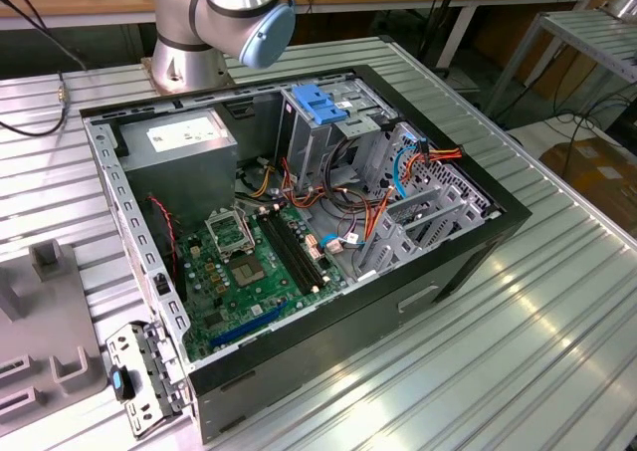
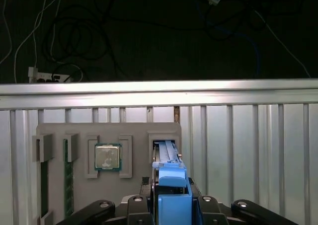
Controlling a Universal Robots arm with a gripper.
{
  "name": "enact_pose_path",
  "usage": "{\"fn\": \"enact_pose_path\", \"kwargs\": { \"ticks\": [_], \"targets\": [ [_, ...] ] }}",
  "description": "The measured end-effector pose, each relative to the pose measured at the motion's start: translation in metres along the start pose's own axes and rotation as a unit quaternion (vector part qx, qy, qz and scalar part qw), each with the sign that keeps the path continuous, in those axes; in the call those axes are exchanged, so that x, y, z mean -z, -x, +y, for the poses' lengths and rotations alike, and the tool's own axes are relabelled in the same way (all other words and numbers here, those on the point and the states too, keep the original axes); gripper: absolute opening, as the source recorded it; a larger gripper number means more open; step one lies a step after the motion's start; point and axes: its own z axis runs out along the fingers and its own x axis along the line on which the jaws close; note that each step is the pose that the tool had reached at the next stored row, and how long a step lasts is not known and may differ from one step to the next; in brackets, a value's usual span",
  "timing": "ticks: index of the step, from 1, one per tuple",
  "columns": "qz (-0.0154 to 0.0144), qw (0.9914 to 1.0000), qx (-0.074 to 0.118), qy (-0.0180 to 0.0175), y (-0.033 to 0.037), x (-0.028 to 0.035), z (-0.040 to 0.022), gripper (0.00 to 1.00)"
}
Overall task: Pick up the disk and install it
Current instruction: 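Pick up the disk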
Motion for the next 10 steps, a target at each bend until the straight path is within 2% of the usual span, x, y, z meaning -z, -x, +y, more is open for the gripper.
{"fn": "enact_pose_path", "kwargs": {
  "ticks": [10],
  "targets": [
    [0.0,1.0,0.0,0.0,0.0002,0.0197,0.0,0.37]
  ]
}}
